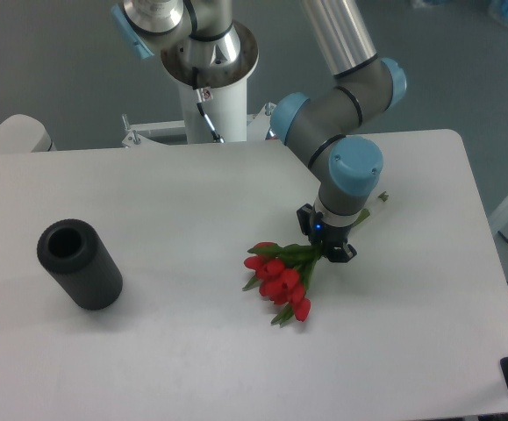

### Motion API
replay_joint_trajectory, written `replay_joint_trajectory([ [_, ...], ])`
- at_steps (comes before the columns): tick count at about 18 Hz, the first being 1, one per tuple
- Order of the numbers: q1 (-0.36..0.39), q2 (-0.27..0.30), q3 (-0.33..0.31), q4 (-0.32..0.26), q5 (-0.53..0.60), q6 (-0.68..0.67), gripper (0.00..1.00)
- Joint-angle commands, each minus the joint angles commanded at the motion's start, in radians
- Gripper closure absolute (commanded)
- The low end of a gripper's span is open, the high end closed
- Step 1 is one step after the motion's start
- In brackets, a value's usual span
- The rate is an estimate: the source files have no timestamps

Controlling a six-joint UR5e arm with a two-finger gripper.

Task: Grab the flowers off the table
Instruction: 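Close the gripper around the green tulip stems, then lift the gripped tulip bunch up off the table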

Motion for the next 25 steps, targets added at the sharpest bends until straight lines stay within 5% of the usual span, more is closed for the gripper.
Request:
replay_joint_trajectory([
  [7,-0.037,-0.014,0.109,-0.040,0.011,-0.002,0.99],
  [19,-0.104,-0.107,0.429,-0.365,0.066,0.000,1.00],
  [25,-0.115,-0.112,0.440,-0.373,0.071,0.000,1.00],
])
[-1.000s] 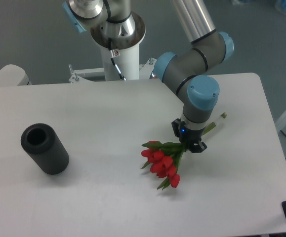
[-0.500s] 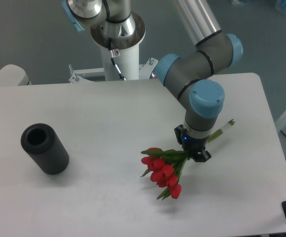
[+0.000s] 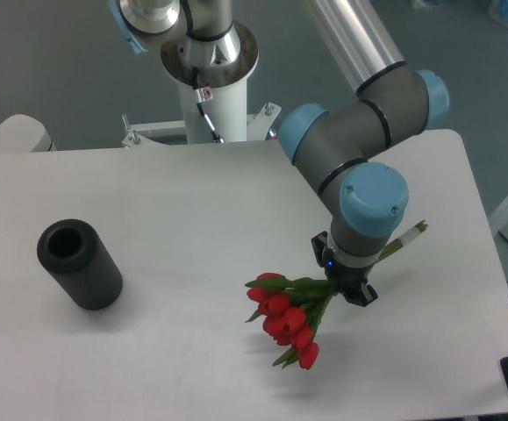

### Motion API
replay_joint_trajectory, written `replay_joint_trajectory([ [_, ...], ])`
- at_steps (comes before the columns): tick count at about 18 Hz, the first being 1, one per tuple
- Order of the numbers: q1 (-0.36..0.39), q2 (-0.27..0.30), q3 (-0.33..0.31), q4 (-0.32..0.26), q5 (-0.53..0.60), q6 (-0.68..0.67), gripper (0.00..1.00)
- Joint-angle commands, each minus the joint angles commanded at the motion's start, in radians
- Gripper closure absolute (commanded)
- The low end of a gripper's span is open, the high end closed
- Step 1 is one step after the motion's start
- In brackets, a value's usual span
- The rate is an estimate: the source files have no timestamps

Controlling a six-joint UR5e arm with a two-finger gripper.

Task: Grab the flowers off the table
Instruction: 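Lift the gripped tulip bunch up off the table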

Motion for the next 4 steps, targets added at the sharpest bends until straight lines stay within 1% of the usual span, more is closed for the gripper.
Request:
replay_joint_trajectory([
  [4,-0.003,0.003,-0.009,0.000,0.000,0.000,1.00],
])
